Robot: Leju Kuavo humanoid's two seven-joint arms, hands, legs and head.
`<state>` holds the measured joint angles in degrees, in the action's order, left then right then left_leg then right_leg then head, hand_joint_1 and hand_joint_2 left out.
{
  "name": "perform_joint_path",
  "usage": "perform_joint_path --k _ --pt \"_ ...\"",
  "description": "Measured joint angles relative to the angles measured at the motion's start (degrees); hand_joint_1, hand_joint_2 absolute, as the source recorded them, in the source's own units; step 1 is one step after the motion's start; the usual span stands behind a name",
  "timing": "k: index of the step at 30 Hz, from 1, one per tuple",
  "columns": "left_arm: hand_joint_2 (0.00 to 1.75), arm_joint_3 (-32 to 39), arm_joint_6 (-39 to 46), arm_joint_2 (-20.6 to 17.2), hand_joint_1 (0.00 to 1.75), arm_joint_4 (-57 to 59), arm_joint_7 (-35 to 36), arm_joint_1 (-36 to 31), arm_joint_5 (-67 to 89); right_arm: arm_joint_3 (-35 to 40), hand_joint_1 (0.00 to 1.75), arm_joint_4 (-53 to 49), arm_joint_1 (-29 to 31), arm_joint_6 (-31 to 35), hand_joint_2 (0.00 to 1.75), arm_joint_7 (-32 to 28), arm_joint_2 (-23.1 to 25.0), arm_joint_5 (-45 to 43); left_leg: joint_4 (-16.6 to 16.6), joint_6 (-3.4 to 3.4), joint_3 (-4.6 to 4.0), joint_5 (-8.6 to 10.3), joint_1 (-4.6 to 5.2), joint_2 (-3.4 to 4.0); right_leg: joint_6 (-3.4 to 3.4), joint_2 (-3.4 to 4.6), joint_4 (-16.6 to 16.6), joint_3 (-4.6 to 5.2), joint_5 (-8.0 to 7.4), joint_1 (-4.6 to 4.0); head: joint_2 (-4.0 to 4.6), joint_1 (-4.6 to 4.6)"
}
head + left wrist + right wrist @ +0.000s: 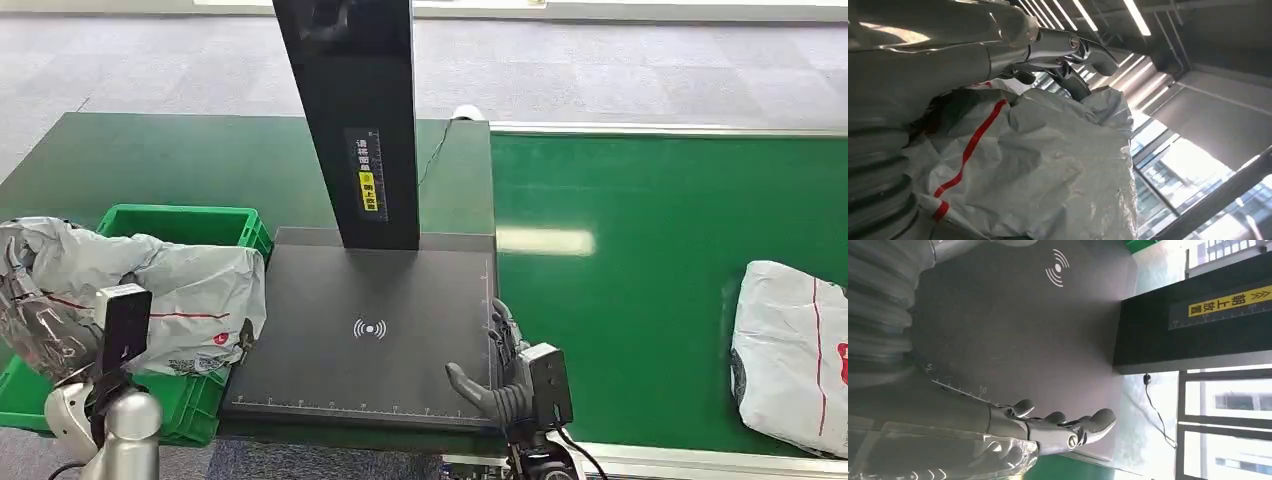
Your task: Moved the parcel from conveyor to table for the left to box.
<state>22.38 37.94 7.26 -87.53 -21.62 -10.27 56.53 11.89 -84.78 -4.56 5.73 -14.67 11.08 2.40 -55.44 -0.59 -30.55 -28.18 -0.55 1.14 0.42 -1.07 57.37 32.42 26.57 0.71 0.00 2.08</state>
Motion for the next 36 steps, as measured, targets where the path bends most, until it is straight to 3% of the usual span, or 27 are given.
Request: perform_joint_path --k 4,5,19,20,23,27,30,31,34,36 --pt "1.75 0.27 0.00 0.13 0.00 -0.18 -1.06 -0.04 -0.61 0.00 0.00 0.00 0.02 0.02 1.75 -0.02 0.00 -0.02 0.00 0.00 0.00 0.00 0.00 0.00 0.00 0.00 0.00 0.00 0.00 0.00 0.00 -0.02" --pt "1.75 2.91 0.00 2.39 0.00 -1.71 -6.65 -0.91 -3.71 0.02 0.00 0.00 0.27 0.11 1.75 -0.17 0.00 -0.02 0.00 0.00 0.00 0.00 0.00 0.02 0.00 0.00 0.00 -0.01 0.00 0.00 0.00 -0.02" --pt "1.75 5.36 0.00 4.43 0.00 -2.71 -8.09 -1.61 -5.00 0.05 0.00 0.00 0.32 0.81 1.75 -0.24 0.00 0.20 0.00 0.00 0.00 0.00 0.00 0.01 0.00 0.00 0.00 0.00 0.00 0.00 0.00 -0.02" --pt "1.75 5.43 0.00 4.56 0.00 -2.76 -8.92 -1.65 -5.65 0.05 0.00 0.00 0.32 1.38 0.00 -0.24 0.00 0.53 0.00 0.00 0.00 0.00 0.00 0.01 0.00 0.00 0.00 0.00 0.00 0.00 0.00 -0.02" --pt "1.75 5.10 -0.02 4.73 0.00 -2.27 -6.92 -1.81 -4.73 0.05 0.00 0.00 0.33 4.32 0.00 0.37 0.00 1.44 0.00 0.00 0.00 0.00 0.00 0.00 0.00 0.00 0.00 0.00 0.00 0.01 0.00 -0.02" --pt "1.75 1.22 -0.39 2.26 0.00 1.99 9.50 -1.97 1.04 0.07 0.00 -0.02 0.27 7.94 0.00 0.96 0.00 3.80 0.00 0.00 0.02 0.00 0.00 0.06 0.00 0.01 0.00 0.02 0.00 0.00 0.00 0.00" --pt "1.75 -2.62 -3.39 -0.36 0.00 5.31 17.32 -2.22 3.42 0.04 0.00 -0.48 0.22 10.50 0.00 0.57 0.02 4.61 0.00 0.00 0.03 0.01 0.00 0.00 0.00 0.00 0.00 0.02 0.00 0.00 0.00 0.00" --pt "1.75 -3.81 -5.21 -1.04 0.00 6.42 19.70 -2.48 4.27 0.00 0.00 -0.76 0.20 11.54 1.75 0.14 0.04 4.57 0.00 0.00 0.04 0.01 0.00 -0.02 0.00 -0.01 0.00 -0.01 0.00 0.00 0.00 -0.02" --pt "1.75 -7.04 -10.08 -2.87 0.00 8.68 22.43 -3.52 5.39 -0.13 0.00 -2.23 0.15 7.18 1.75 -3.90 -0.15 0.78 0.00 0.00 0.11 0.00 0.01 0.00 0.00 -0.02 0.00 -0.10 0.00 0.02 0.00 0.02" --pt "1.75 -8.94 -9.92 -3.55 0.00 9.05 18.87 -3.65 1.81 -0.52 0.00 -3.35 0.13 1.76 1.75 -6.67 -0.42 -1.40 0.00 0.00 0.15 0.00 0.01 -0.01 0.00 -0.02 0.00 -0.16 0.00 0.02 0.00 0.00"
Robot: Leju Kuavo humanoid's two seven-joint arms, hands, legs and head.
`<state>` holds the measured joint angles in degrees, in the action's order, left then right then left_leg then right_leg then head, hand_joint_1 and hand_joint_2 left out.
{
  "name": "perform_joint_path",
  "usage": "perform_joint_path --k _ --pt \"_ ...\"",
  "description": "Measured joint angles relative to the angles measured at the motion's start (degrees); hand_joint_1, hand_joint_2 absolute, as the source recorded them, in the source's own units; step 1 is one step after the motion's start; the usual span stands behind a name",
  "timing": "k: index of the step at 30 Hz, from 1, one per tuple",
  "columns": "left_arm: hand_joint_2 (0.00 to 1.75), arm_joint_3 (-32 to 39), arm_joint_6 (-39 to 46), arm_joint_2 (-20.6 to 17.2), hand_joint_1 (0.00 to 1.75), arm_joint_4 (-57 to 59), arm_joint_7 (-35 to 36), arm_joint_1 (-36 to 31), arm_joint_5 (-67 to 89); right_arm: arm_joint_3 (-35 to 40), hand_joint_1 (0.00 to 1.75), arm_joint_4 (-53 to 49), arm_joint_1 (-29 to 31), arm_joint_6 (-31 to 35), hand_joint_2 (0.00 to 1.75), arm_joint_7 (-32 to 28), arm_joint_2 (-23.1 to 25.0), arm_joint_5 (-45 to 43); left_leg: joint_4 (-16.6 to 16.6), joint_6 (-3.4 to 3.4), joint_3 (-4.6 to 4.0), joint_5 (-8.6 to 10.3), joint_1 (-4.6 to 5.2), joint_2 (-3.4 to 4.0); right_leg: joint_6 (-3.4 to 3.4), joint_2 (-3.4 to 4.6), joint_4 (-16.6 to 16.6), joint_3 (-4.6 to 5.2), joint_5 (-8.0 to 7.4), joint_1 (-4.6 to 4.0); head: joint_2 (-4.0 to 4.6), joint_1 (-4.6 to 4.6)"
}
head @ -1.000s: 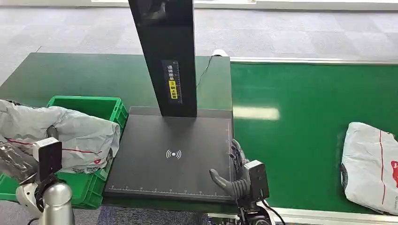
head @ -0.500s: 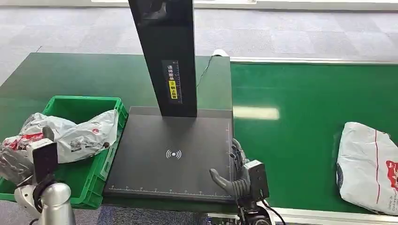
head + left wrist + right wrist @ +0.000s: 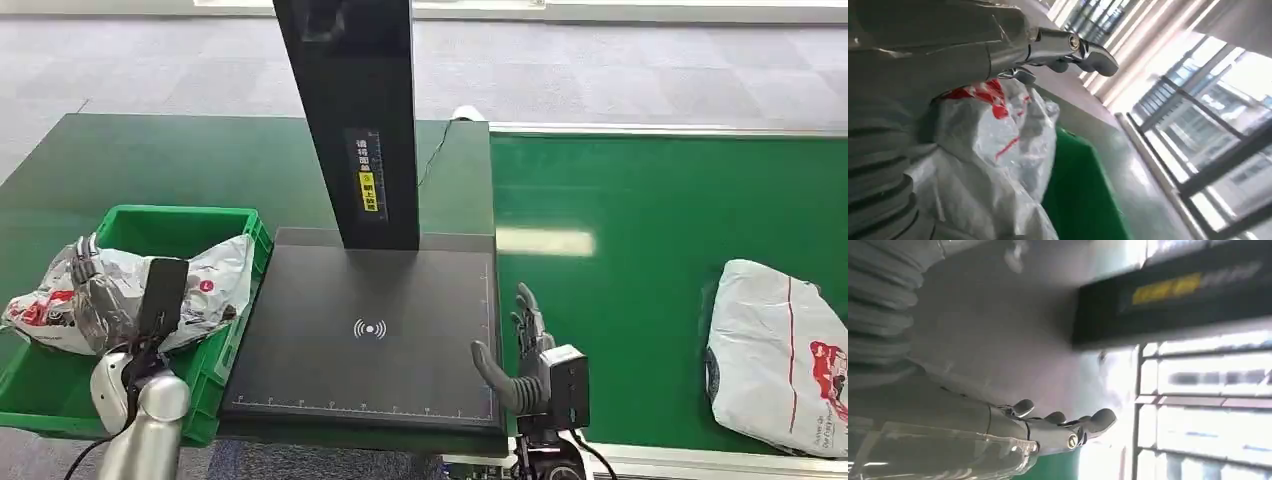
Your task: Moved the parcel from conveyor to table for the left to box.
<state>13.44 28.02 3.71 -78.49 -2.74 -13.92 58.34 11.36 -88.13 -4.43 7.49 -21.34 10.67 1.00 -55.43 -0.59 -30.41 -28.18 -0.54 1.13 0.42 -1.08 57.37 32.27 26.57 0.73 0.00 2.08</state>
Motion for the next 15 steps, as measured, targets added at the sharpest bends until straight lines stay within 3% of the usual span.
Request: perform_joint_path --k 5,13,15 --pt "1.75 -5.63 2.05 -0.11 0.00 -5.30 -18.78 3.40 -21.57 -1.97 0.00 -2.09 -0.31 -3.20 1.75 -2.49 0.02 -3.47 -0.01 0.01 -0.01 -0.01 0.00 0.09 0.00 0.03 0.00 0.01 0.00 0.01 0.00 -0.04" --pt "1.75 -9.85 2.03 -0.04 0.00 -10.27 -20.10 6.14 -23.53 -2.69 0.00 -3.15 -0.40 -3.38 1.75 -2.73 0.02 -3.71 -0.01 0.00 -0.03 -0.02 -0.02 0.04 0.00 0.03 -0.01 0.06 0.00 -0.02 0.00 0.00" --pt "1.75 -10.60 -2.37 -0.04 0.00 -11.08 -22.62 6.59 -29.18 -2.84 0.00 -3.17 -0.41 -4.39 1.75 -2.75 0.00 -3.73 0.00 0.00 -0.03 -0.02 -0.02 0.05 0.00 0.03 0.00 0.05 0.00 -0.02 0.00 0.00"
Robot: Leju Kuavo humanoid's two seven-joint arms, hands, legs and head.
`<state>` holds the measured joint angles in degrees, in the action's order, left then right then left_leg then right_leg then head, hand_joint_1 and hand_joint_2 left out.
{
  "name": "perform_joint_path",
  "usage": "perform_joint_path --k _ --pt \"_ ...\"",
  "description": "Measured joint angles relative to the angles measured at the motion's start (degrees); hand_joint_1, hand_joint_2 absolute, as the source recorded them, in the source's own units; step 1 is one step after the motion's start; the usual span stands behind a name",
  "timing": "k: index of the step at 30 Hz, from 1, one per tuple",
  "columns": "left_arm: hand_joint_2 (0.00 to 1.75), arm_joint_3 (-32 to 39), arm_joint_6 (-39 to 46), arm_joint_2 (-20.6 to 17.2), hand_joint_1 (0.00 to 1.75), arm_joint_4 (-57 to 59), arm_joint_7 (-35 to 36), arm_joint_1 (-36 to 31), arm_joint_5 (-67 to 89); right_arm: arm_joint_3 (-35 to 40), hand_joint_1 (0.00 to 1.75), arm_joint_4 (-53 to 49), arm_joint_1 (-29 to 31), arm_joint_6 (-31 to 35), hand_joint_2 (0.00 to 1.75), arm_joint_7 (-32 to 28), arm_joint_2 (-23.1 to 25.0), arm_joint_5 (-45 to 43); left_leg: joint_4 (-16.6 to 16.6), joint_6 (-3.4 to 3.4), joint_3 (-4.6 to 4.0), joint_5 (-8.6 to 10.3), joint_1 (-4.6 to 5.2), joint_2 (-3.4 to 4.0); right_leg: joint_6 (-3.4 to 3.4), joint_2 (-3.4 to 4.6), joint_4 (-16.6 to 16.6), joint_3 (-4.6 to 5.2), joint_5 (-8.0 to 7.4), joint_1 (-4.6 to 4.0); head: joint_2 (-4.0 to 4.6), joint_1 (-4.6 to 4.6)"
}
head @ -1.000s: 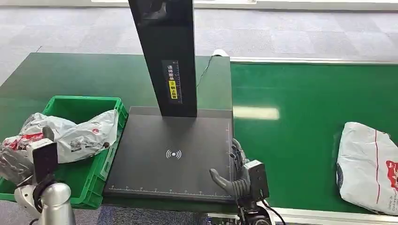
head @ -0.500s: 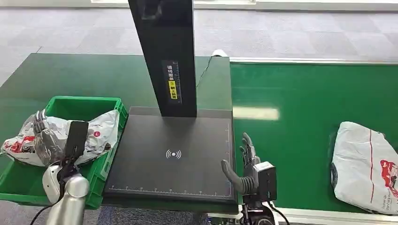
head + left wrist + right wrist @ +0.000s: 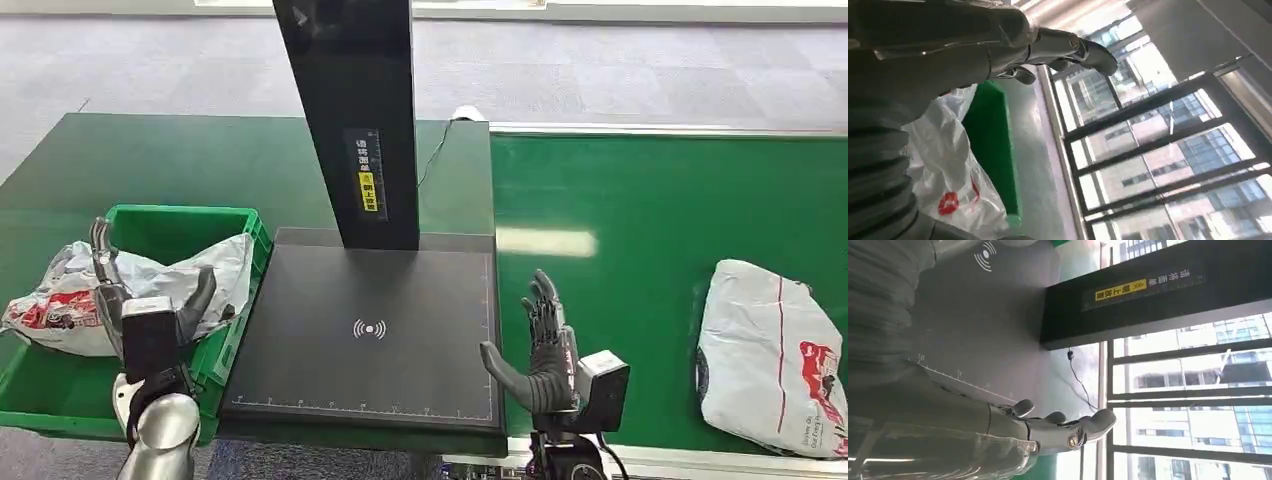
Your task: Moved the parcel from conveyor to table for the left to box.
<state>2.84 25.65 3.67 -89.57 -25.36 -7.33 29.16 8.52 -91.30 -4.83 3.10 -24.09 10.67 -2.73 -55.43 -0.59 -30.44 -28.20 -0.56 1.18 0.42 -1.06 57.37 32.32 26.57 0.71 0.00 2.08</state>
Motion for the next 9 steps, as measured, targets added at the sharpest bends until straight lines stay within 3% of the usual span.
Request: perform_joint_path --k 4,9 --pt "1.75 -4.29 -21.16 0.24 0.00 -4.43 -4.23 3.17 -20.25 -0.02 0.00 0.11 0.42 -6.01 1.75 0.24 -0.26 -0.35 0.00 0.00 -0.03 0.00 0.01 0.00 0.00 0.00 0.00 0.00 0.00 0.01 0.00 -0.02" --pt "1.75 -11.52 -36.70 0.55 0.00 -9.14 -3.75 8.17 -30.50 -0.02 0.00 0.57 0.88 -8.72 1.75 0.24 -0.28 0.61 -0.01 0.03 -0.07 -0.06 0.06 -0.02 0.02 0.00 -0.02 0.04 0.02 0.06 0.00 -0.02"
